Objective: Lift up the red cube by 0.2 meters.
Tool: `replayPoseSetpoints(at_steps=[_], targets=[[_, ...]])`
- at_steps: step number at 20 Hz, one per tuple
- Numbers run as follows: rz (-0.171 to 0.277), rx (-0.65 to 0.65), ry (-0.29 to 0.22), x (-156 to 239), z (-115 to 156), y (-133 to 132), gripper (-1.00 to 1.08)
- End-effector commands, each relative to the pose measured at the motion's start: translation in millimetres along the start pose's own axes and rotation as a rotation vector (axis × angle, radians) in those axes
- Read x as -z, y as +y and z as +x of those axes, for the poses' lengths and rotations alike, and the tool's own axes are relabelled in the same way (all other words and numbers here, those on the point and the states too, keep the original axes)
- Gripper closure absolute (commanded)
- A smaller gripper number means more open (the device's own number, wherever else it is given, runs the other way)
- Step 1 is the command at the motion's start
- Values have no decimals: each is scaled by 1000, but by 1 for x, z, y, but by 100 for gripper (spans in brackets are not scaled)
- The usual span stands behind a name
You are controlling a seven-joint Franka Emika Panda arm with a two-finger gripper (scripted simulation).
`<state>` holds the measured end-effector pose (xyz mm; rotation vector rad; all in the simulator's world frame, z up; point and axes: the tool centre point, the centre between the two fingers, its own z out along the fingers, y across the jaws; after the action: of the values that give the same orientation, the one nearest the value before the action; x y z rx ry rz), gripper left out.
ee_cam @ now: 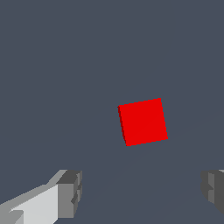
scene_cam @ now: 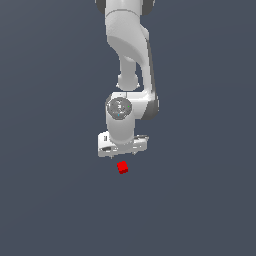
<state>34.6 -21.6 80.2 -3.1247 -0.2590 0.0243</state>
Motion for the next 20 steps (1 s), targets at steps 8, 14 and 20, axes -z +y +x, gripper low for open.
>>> replayPoseSetpoints(at_steps=[8, 14, 20], targets=[[-7, 145, 12, -48, 28, 9, -92], [-8, 180, 14, -60, 36, 11, -92], [-9, 181, 14, -60, 37, 10, 108]])
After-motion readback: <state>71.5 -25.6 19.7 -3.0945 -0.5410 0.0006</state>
